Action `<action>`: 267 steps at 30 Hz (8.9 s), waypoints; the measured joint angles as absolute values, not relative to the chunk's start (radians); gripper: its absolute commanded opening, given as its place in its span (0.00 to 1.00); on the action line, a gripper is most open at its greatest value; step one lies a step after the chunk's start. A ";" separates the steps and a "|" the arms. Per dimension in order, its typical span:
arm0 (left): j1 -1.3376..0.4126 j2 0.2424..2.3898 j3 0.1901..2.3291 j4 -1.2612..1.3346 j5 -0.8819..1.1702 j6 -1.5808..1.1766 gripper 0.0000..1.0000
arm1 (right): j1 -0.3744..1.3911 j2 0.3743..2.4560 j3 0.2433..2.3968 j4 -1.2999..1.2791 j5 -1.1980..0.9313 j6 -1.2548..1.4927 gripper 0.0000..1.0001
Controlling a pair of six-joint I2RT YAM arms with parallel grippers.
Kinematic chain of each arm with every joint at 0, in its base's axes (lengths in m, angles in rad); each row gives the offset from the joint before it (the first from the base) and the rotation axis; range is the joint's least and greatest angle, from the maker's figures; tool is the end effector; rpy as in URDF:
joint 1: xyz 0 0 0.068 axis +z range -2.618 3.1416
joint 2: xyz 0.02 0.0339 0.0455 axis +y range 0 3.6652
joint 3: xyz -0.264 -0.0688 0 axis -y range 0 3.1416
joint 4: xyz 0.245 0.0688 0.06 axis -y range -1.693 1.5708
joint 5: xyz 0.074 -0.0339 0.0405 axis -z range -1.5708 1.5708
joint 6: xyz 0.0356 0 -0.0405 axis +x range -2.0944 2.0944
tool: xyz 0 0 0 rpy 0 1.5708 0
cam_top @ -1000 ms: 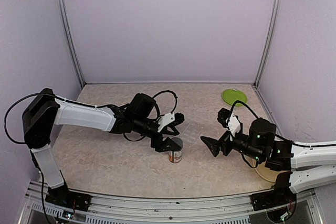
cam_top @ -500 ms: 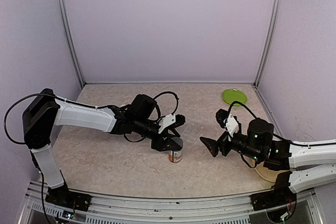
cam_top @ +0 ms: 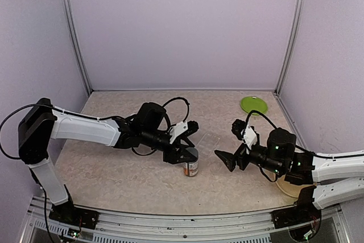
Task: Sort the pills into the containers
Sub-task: Pick up the pill bottle from the center of the board, then pass from the left arm to the right, then unscrew the lid of the pill bottle from the pill bottle.
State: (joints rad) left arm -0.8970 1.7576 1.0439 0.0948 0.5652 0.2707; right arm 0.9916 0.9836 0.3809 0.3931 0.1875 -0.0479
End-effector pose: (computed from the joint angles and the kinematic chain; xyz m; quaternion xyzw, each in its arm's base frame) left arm 0.2211 -0.3075 0.1975 0.5771 0.6418 -0.3714 0.3423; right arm 0.1239 0.1773 0.2212 -0.3332 0.7009 0.2200 0.5911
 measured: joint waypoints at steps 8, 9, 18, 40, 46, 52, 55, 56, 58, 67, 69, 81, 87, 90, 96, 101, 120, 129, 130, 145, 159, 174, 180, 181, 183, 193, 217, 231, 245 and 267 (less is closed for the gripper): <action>-0.936 1.642 1.044 0.101 0.598 0.238 0.34 | 0.986 0.982 0.381 0.419 -0.001 -0.061 1.00; -0.940 1.629 1.045 0.100 0.604 0.236 0.34 | 0.985 0.981 0.381 0.422 -0.032 -0.062 1.00; -0.969 1.527 1.050 0.096 0.681 0.231 0.33 | 0.960 0.944 0.381 0.477 -0.275 -0.051 1.00; -1.007 1.410 1.050 0.155 0.836 0.233 0.27 | 0.932 1.150 0.442 0.716 -0.808 0.137 1.00; -1.018 1.407 1.050 0.173 0.864 0.243 0.27 | 0.932 1.214 0.463 0.766 -0.852 0.186 0.97; -1.021 1.407 1.050 0.177 0.879 0.252 0.27 | 0.931 1.276 0.506 0.818 -0.916 0.238 0.84; -1.022 1.407 1.050 0.178 0.879 0.255 0.27 | 0.931 1.308 0.529 0.834 -0.952 0.261 0.77; -1.022 1.407 1.050 0.179 0.879 0.255 0.27 | 0.931 1.318 0.535 0.837 -0.962 0.266 0.74; -1.022 1.407 1.050 0.179 0.879 0.257 0.27 | 0.931 1.334 0.547 0.838 -0.981 0.278 0.69; -1.023 1.407 1.050 0.179 0.879 0.256 0.27 | 0.929 1.358 0.568 0.827 -1.013 0.284 0.37; -1.023 1.407 1.050 0.178 0.879 0.255 0.27 | 0.927 1.357 0.574 0.813 -1.016 0.275 0.33; -1.023 1.414 1.050 0.212 0.789 0.164 0.28 | 0.926 1.262 0.572 0.655 -0.859 0.158 0.30; -1.018 1.438 1.050 0.254 0.639 0.043 0.29 | 0.918 1.210 0.542 0.614 -0.669 0.104 0.29; -1.017 1.450 1.050 0.270 0.565 -0.023 0.36 | 0.918 1.200 0.535 0.603 -0.572 0.090 0.28; -1.021 1.486 1.069 0.286 0.429 -0.137 0.45 | 0.918 1.177 0.518 0.583 -0.390 0.069 0.29; -1.036 1.497 1.082 0.290 0.361 -0.194 0.61 | 0.926 1.157 0.507 0.581 -0.320 0.063 0.28; -1.065 1.497 1.082 0.361 0.406 -0.228 0.99 | 0.945 1.174 0.506 0.633 -0.348 0.078 0.29; -1.067 1.507 1.082 0.398 0.441 -0.228 0.99 | 0.966 1.212 0.507 0.656 -0.363 0.096 0.29; -1.067 1.509 1.082 0.401 0.443 -0.228 0.99 | 0.966 1.212 0.507 0.656 -0.362 0.098 0.29; -1.065 1.512 1.082 0.421 0.453 -0.223 0.96 | 0.974 1.193 0.503 0.652 -0.319 0.113 0.27; -1.055 1.512 1.082 0.422 0.435 -0.217 0.95 | 0.934 1.112 0.475 0.620 -0.287 0.123 0.27; -1.075 1.467 1.069 0.383 0.503 -0.207 0.91 | 0.820 1.053 0.465 0.551 -0.163 0.142 0.27; -1.072 1.446 1.065 0.373 0.491 -0.204 0.97 | 0.817 1.048 0.464 0.521 -0.172 0.133 0.27; -1.067 1.445 1.065 0.373 0.485 -0.207 0.98 | 0.817 1.048 0.464 0.521 -0.190 0.131 0.27; -1.053 1.445 1.061 0.374 0.471 -0.215 0.99 | 0.817 1.048 0.464 0.522 -0.236 0.125 0.27; -1.025 1.506 1.065 0.398 0.496 -0.232 0.99 | 0.868 1.098 0.466 0.569 -0.439 0.121 0.27; -1.043 1.545 1.069 0.449 0.537 -0.221 0.95 | 0.931 1.201 0.497 0.628 -0.419 0.143 0.27; -1.032 1.527 1.050 0.463 0.481 -0.212 0.94 | 0.896 1.086 0.476 0.574 -0.325 0.141 0.27; -1.049 1.481 1.036 0.416 0.436 -0.215 0.99 | 0.839 1.041 0.462 0.540 -0.280 0.116 0.27; -1.042 1.560 1.133 0.311 0.384 -0.211 0.89 | 0.841 1.075 0.463 0.528 -0.422 0.085 0.27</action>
